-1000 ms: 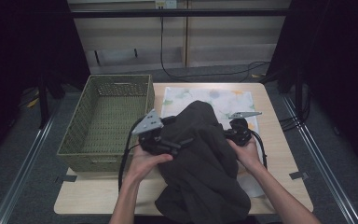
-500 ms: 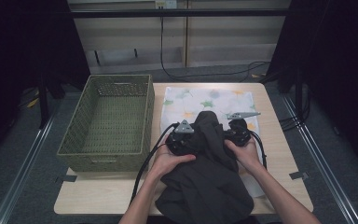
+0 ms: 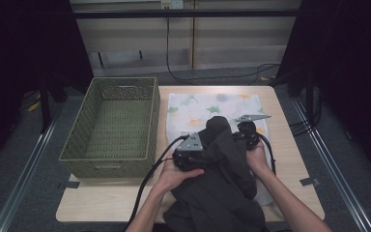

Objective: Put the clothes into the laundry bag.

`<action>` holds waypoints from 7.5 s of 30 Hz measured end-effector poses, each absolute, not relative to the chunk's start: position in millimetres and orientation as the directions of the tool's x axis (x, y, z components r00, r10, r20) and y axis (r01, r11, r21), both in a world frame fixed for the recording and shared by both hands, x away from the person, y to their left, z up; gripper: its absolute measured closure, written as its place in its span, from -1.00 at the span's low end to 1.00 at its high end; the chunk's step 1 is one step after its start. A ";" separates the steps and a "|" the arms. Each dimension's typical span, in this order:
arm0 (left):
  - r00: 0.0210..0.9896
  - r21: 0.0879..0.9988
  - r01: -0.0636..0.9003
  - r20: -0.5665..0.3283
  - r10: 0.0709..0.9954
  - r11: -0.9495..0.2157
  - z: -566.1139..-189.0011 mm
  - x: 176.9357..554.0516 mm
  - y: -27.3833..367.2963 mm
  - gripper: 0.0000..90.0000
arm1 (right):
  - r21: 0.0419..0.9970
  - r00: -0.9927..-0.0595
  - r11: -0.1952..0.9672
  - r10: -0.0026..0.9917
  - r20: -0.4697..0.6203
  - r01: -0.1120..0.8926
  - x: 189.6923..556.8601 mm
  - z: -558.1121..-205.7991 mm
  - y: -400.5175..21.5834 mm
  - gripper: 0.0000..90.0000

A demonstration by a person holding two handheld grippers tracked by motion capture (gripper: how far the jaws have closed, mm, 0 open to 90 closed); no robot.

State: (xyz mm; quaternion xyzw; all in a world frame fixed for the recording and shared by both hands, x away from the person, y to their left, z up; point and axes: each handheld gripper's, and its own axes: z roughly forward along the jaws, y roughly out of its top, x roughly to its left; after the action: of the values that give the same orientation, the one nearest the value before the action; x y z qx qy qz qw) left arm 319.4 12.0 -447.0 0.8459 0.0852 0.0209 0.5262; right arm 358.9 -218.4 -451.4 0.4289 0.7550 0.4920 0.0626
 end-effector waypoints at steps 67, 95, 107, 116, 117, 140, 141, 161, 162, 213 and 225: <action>0.910 0.814 0.315 -0.113 0.398 -0.488 -489.2 305.5 64.3 0.61 | 0.854 -0.667 0.162 0.700 0.254 0.495 325.2 -417.0 -226.2 0.99; 0.910 0.881 0.267 -0.097 0.404 -0.391 -442.5 351.8 0.9 0.73 | 0.899 -0.733 0.074 0.609 0.302 0.431 302.8 -371.8 -213.0 0.99; 0.895 0.875 0.283 -0.093 0.437 -0.394 -458.9 371.2 1.1 0.35 | 0.855 -0.694 0.124 0.648 0.315 0.504 288.2 -409.6 -231.6 0.99; 0.882 0.914 0.249 -0.078 0.464 -0.319 -443.1 338.4 38.7 -0.40 | 0.853 -0.677 0.105 0.661 0.324 0.511 293.4 -416.6 -239.7 0.99; 0.876 0.918 0.243 -0.069 0.478 -0.312 -441.6 334.0 42.7 -0.43 | 0.854 -0.677 0.104 0.661 0.324 0.510 293.7 -416.5 -239.7 0.99; 0.908 0.910 0.285 -0.155 0.390 -0.302 -465.4 326.9 30.1 0.92 | 0.879 -0.721 0.101 0.620 0.311 0.466 295.2 -397.6 -218.6 0.99; 0.915 0.916 0.272 -0.150 0.374 -0.297 -462.1 325.6 26.5 0.93 | 0.878 -0.723 0.102 0.615 0.314 0.468 295.7 -397.9 -217.4 0.99; 0.858 0.906 0.294 -0.110 0.502 -0.303 -464.9 365.5 12.7 0.56 | 0.877 -0.714 0.049 0.603 0.355 0.478 282.7 -396.9 -236.2 0.99; 0.863 0.910 0.298 -0.127 0.490 -0.289 -465.1 364.3 14.8 0.43 | 0.874 -0.710 0.067 0.614 0.344 0.482 283.8 -400.8 -237.0 0.99; 0.895 0.824 0.333 -0.123 0.429 -0.458 -502.2 318.2 -3.0 0.69 | 0.830 -0.660 0.260 0.733 0.164 0.494 294.9 -425.8 -250.1 0.99; 0.878 0.927 0.295 -0.168 0.449 -0.231 -465.1 329.6 -21.3 0.72 | 0.895 -0.755 0.175 0.615 0.226 0.410 276.4 -382.5 -226.7 1.00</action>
State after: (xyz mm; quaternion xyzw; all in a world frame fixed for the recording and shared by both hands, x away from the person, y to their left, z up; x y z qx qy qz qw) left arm 329.6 -21.3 -465.1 0.7817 0.2379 0.0670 0.5726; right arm 276.4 -226.7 -382.5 0.3369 0.7608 0.5468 0.0938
